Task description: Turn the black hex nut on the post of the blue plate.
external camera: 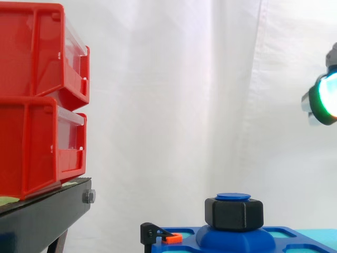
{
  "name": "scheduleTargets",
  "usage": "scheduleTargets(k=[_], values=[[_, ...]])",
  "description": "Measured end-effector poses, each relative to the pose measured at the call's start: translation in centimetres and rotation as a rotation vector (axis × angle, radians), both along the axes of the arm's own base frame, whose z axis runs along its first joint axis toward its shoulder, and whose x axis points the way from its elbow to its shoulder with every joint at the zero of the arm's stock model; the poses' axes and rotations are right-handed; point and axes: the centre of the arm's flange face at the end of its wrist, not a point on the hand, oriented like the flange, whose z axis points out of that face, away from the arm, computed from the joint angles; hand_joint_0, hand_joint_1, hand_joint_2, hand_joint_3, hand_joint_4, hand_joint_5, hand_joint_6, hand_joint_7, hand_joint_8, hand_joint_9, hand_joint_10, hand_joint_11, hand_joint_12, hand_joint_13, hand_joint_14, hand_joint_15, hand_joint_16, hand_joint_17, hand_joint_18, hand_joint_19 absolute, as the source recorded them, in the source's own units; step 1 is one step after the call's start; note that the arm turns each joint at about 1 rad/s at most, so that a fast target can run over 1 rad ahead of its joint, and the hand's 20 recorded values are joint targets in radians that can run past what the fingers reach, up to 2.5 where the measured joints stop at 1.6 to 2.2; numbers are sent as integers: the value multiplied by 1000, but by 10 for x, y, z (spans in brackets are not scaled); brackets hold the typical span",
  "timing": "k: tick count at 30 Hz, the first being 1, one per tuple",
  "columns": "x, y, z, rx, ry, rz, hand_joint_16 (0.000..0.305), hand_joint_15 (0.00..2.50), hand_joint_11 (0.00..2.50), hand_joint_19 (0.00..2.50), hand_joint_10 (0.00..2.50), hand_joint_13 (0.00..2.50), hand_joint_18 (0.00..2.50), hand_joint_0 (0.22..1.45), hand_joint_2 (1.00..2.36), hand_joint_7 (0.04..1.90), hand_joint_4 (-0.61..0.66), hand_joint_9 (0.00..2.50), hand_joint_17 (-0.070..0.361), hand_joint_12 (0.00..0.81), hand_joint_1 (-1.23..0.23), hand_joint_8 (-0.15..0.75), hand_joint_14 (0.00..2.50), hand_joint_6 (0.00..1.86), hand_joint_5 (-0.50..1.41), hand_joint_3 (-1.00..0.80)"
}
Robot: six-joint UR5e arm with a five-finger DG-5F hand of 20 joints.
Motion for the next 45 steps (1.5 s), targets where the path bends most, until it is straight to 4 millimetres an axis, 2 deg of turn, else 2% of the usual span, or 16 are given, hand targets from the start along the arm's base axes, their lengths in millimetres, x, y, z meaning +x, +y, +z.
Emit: scheduleTargets(k=[5,14,22,26,29,32,34,38,41,43,45], values=[[-2,3,-3,70,10,-13,65,0,0,15,0,0,0,438,1000,648,146,8,147,369,-515,200,0,501,-227,-500],[-2,6,-3,84,10,-10,65,0,0,41,0,0,0,439,1000,612,180,0,146,370,-501,202,0,501,-232,-500],[-2,6,-3,83,10,-9,63,0,0,46,0,0,0,438,1000,540,106,0,142,368,-499,197,0,500,-234,-500],[-2,6,-3,83,11,-9,62,0,0,36,0,0,0,442,1000,626,109,0,138,366,-500,192,0,501,-235,-500],[-2,6,-3,83,10,-9,61,0,0,35,0,0,0,451,1000,566,88,0,137,363,-516,188,0,501,-232,-500],[-2,6,-4,83,11,-9,60,0,0,34,0,0,0,453,1000,631,100,0,135,360,-518,187,0,501,-231,-500],[-2,6,-3,83,11,-9,60,0,0,35,0,0,0,457,1000,573,85,0,135,358,-523,183,0,501,-229,-500],[-2,6,-3,83,11,-9,60,0,0,32,0,0,0,461,1000,627,98,0,134,357,-527,181,0,501,-229,-500],[-2,6,-3,83,10,-9,59,0,0,25,0,0,0,464,1000,575,88,0,133,357,-533,181,0,501,-224,-500],[-2,6,-3,83,10,-9,59,0,0,30,0,0,0,464,1000,641,101,0,132,355,-533,181,0,501,-224,-500],[-2,6,-3,83,11,-9,59,0,0,32,0,0,0,465,1000,598,92,0,133,355,-533,180,0,501,-224,-500]])
